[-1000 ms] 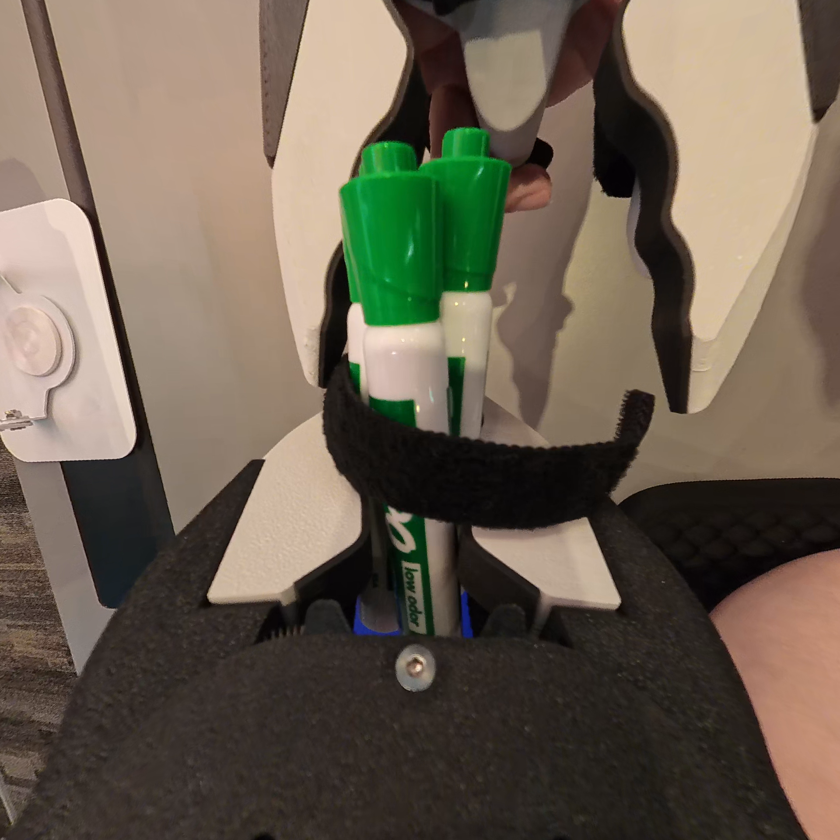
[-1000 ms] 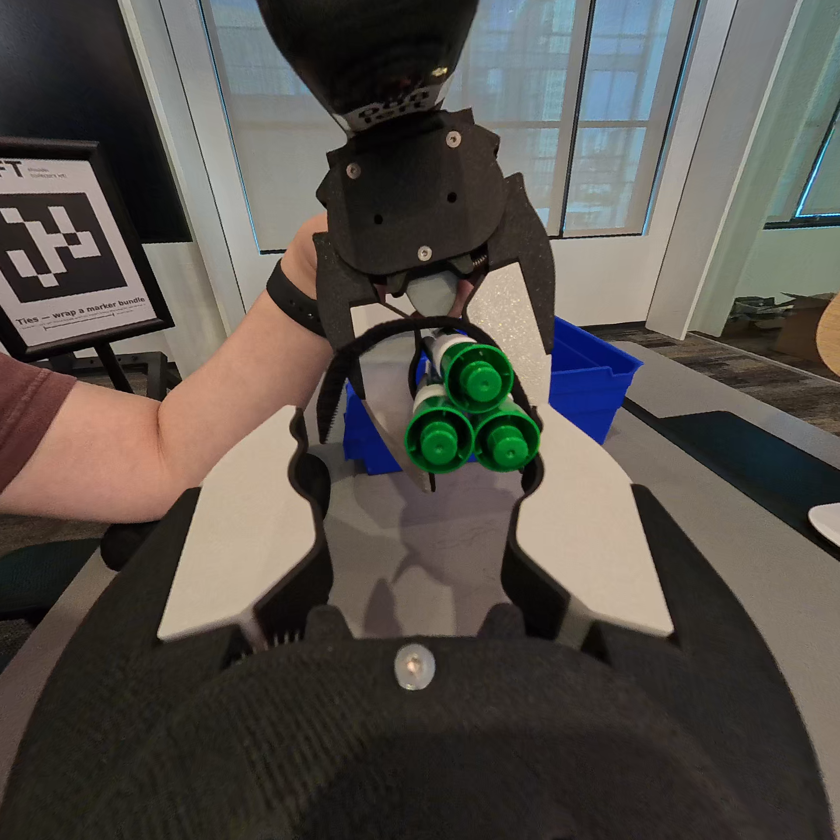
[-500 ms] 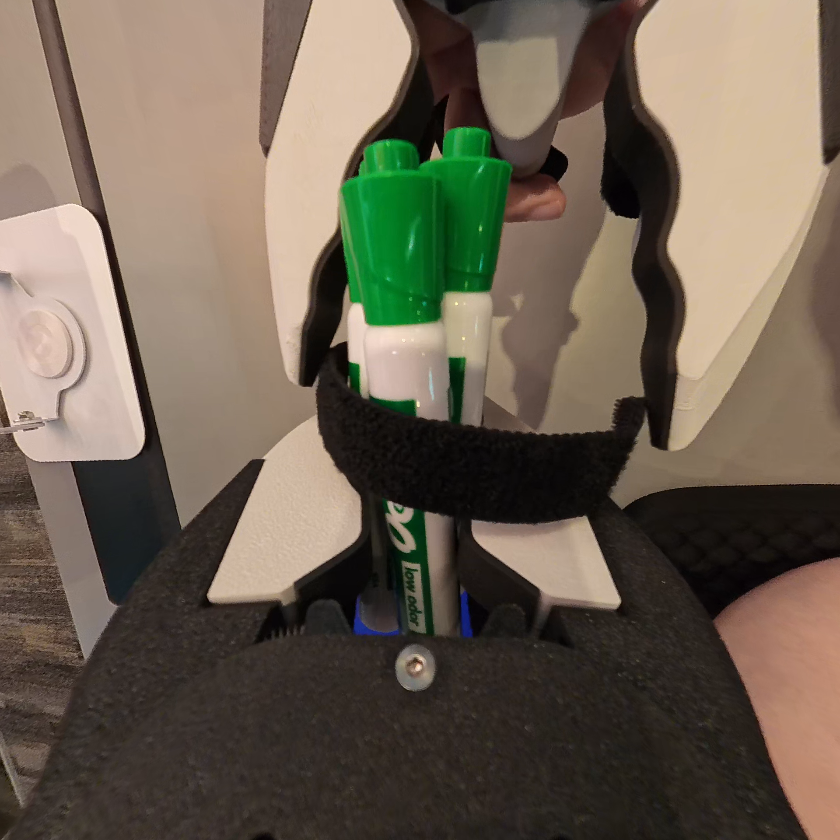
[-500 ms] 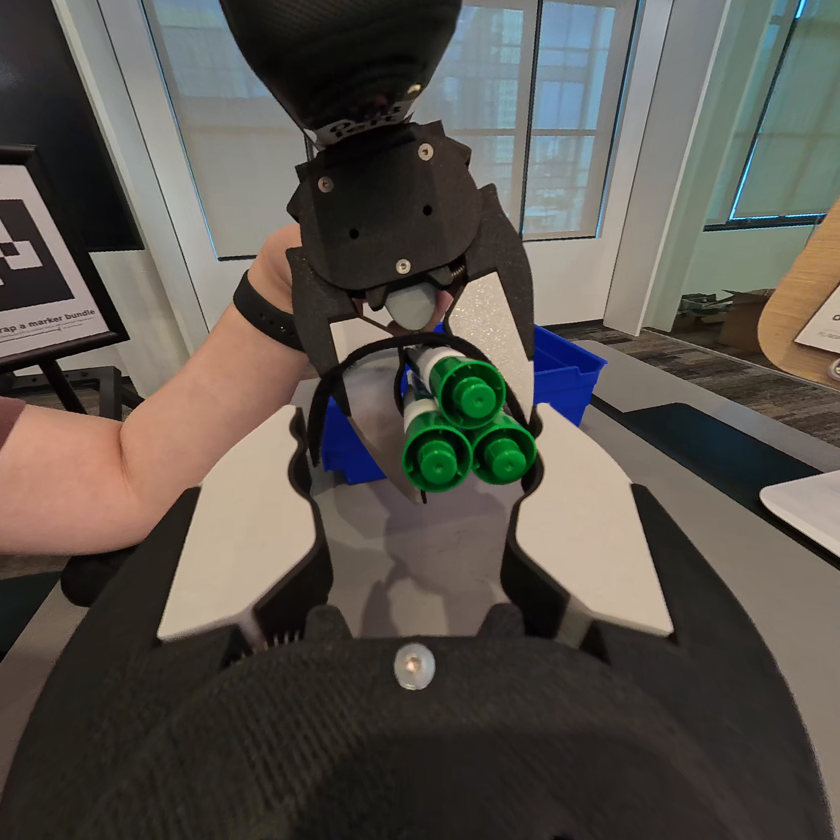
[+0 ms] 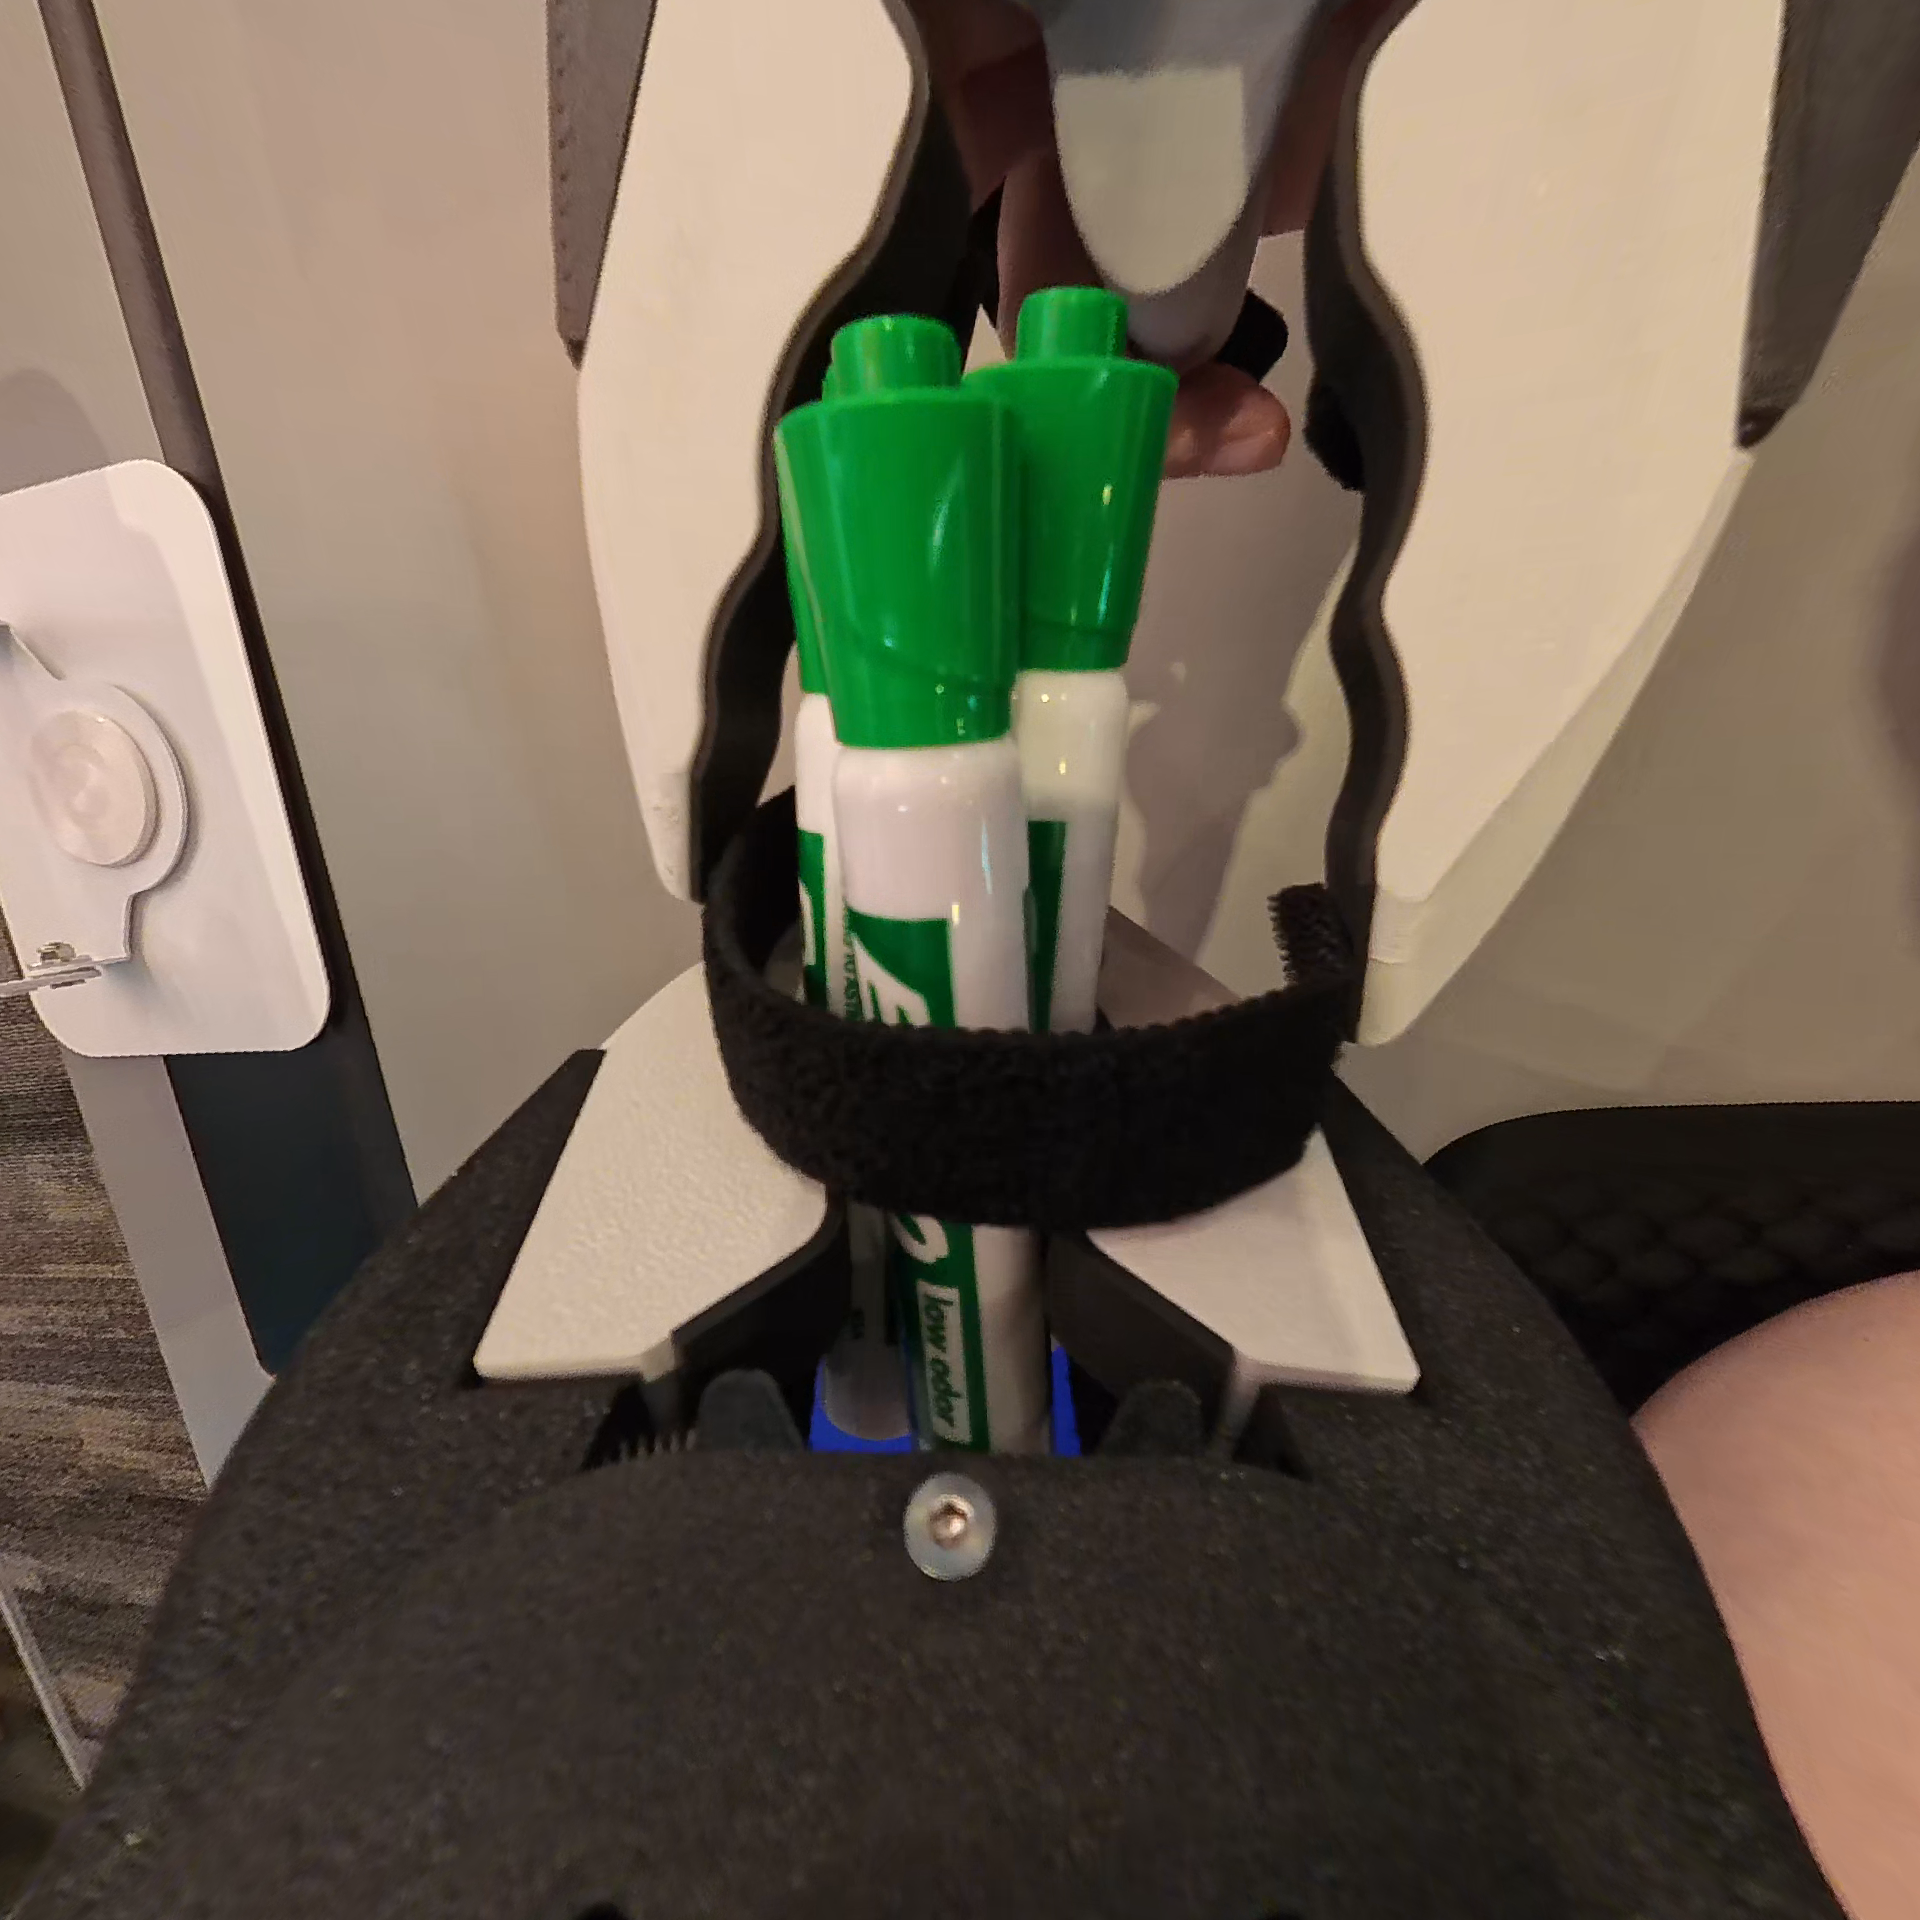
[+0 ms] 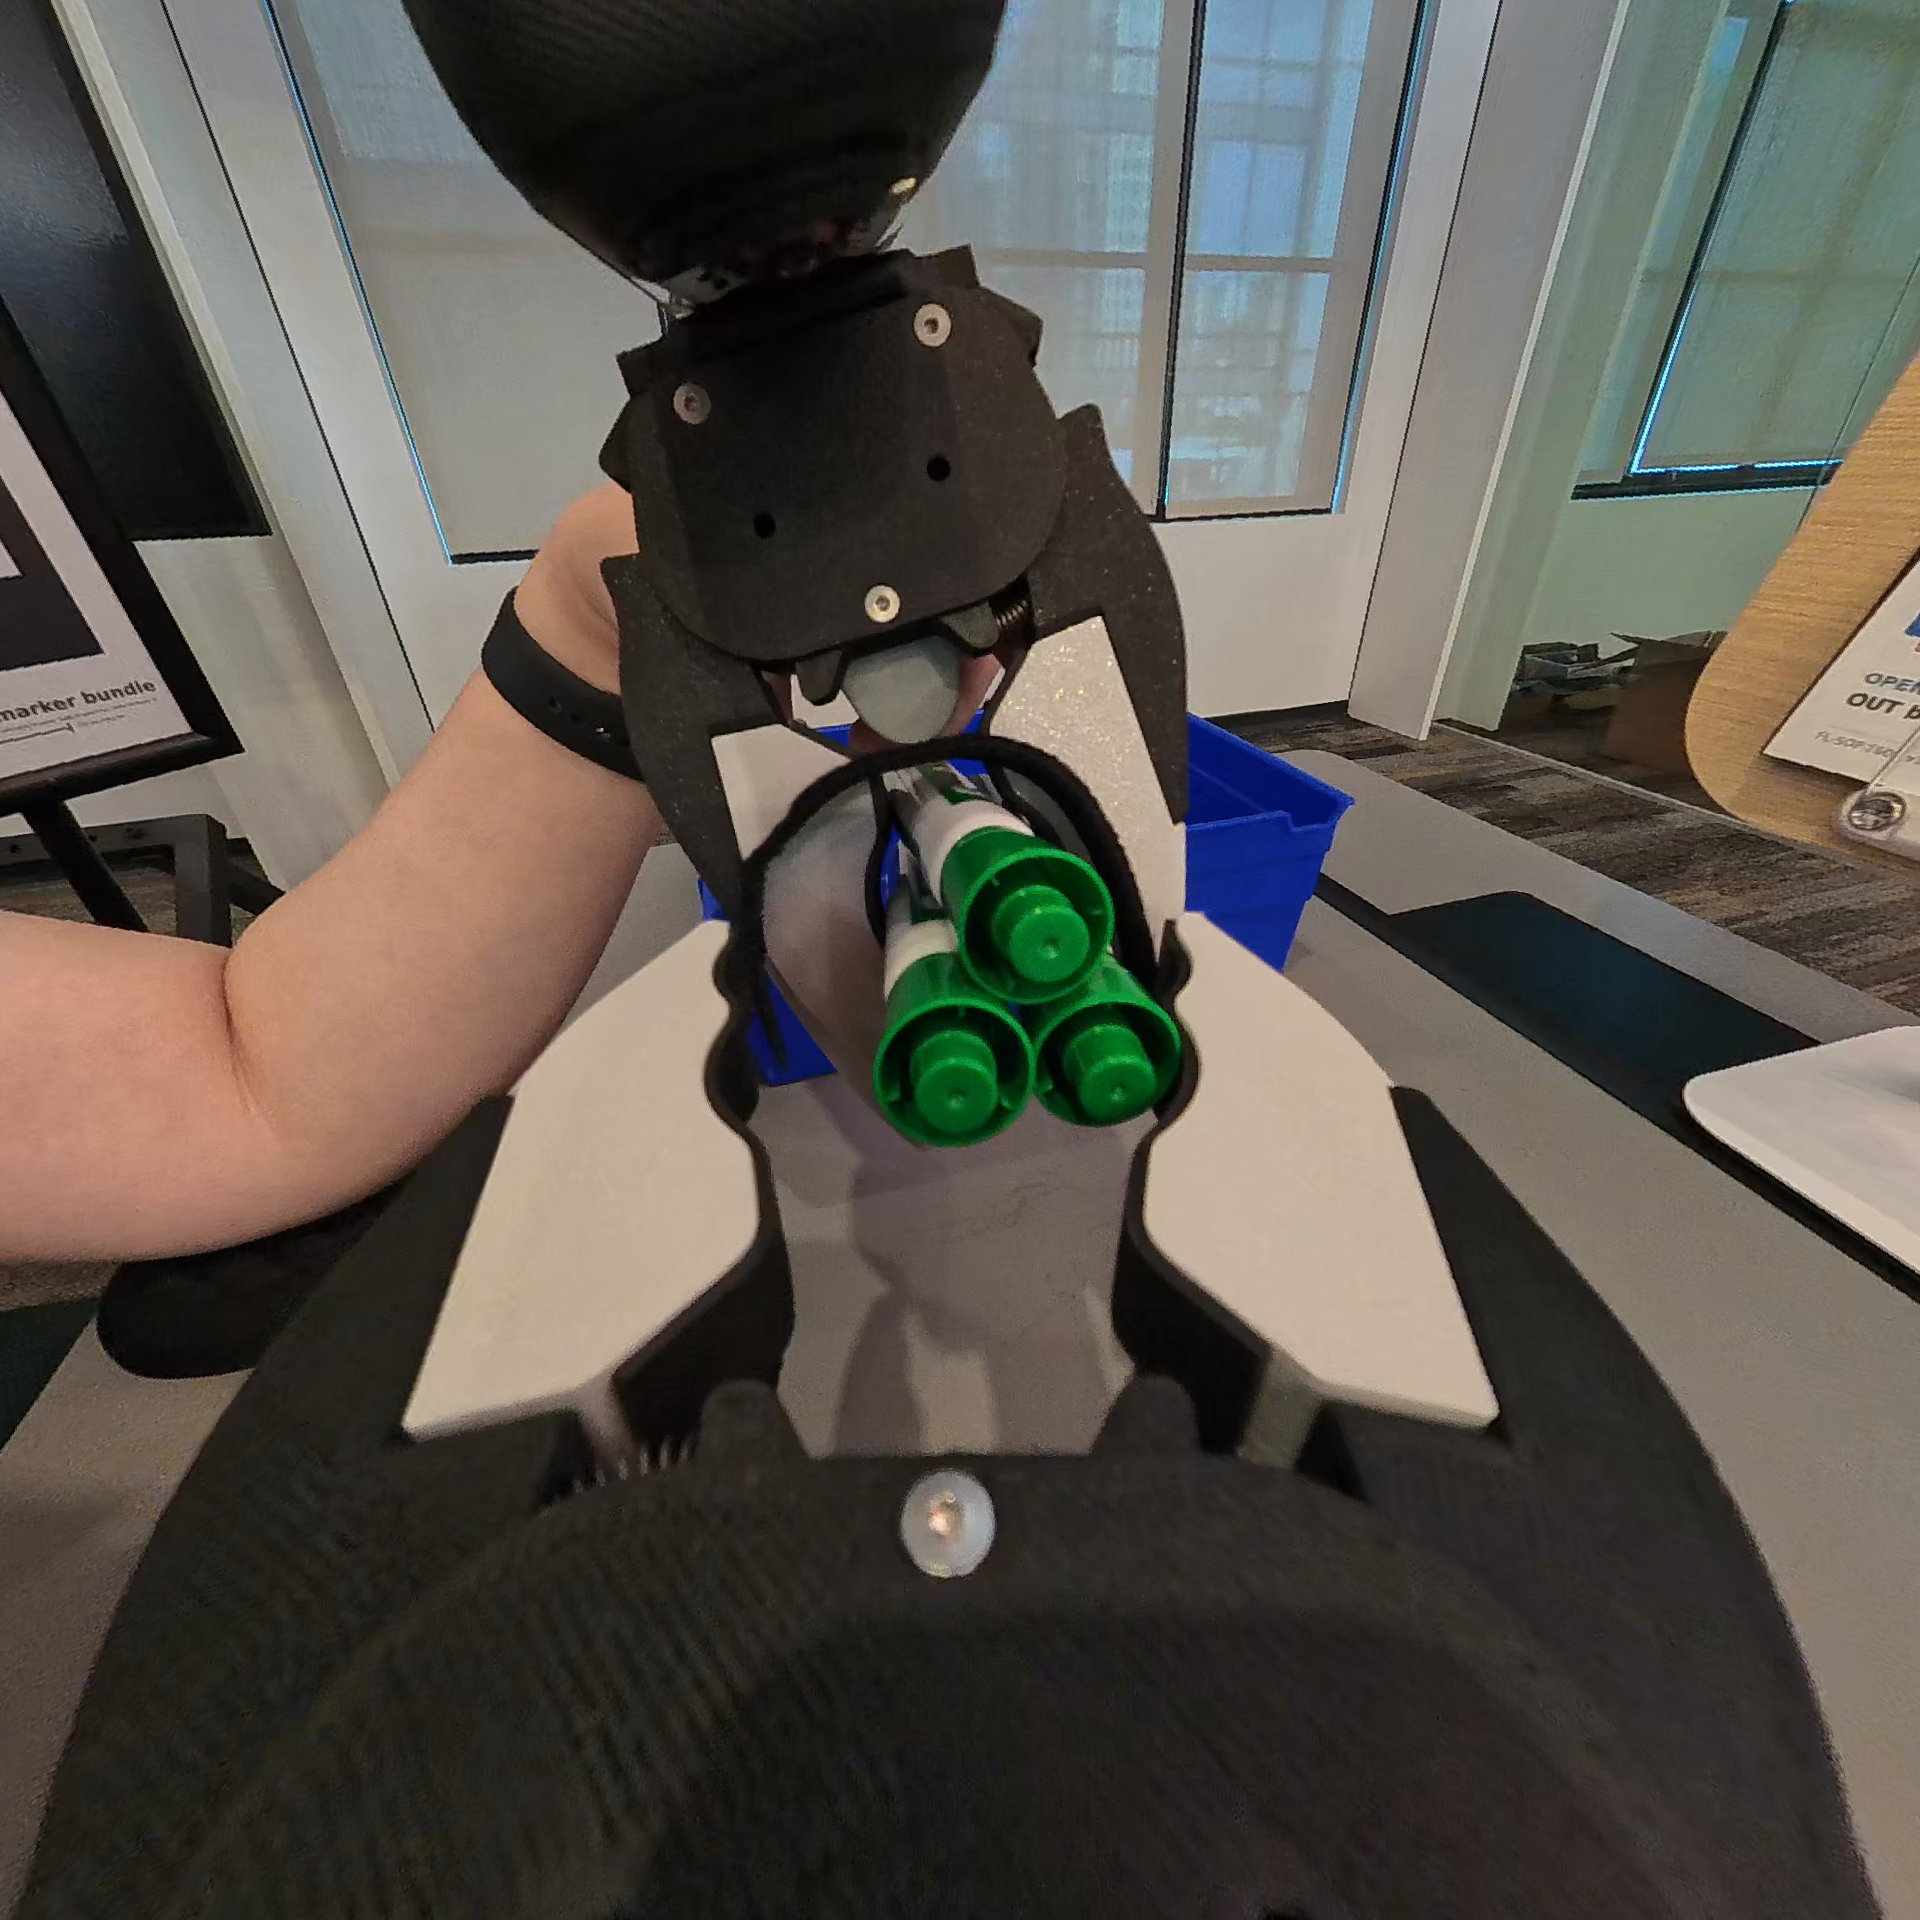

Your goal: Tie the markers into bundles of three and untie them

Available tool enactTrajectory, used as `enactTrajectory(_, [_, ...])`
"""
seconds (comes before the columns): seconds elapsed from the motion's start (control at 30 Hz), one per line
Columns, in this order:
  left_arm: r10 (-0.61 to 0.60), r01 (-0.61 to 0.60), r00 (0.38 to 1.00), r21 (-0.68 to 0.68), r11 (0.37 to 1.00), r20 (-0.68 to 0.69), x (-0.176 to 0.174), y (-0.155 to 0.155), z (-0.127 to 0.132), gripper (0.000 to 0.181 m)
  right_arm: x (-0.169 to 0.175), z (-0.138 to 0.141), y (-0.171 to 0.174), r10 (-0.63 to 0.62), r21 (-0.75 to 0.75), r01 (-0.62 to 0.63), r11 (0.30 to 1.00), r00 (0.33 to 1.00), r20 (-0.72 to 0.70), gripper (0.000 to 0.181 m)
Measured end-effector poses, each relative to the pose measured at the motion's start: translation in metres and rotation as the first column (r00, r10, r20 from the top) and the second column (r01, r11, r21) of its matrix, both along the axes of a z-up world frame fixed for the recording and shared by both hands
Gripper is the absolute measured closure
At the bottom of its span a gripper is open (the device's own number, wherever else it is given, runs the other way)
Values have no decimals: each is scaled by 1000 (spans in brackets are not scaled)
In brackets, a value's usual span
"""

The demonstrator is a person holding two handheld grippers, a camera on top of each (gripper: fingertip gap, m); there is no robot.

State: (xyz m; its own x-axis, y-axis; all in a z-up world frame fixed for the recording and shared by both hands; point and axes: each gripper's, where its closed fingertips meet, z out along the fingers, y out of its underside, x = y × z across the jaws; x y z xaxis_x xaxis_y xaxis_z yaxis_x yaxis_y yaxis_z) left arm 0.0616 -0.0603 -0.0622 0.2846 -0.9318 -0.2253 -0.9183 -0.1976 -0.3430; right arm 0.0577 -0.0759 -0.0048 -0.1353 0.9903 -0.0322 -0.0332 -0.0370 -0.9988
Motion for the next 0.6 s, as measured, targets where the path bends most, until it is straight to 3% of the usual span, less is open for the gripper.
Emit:
enactTrajectory(0.37, [5,-6,999,13,1000,35,-1,0,6,140,2,-4,3,5,44,-6,999,1000,15,131])
enactTrajectory(0.6, [-10,9,998,19,1000,61,1,-2,10,139,4,-3,1,14,69,-15,997,1000,12,137])
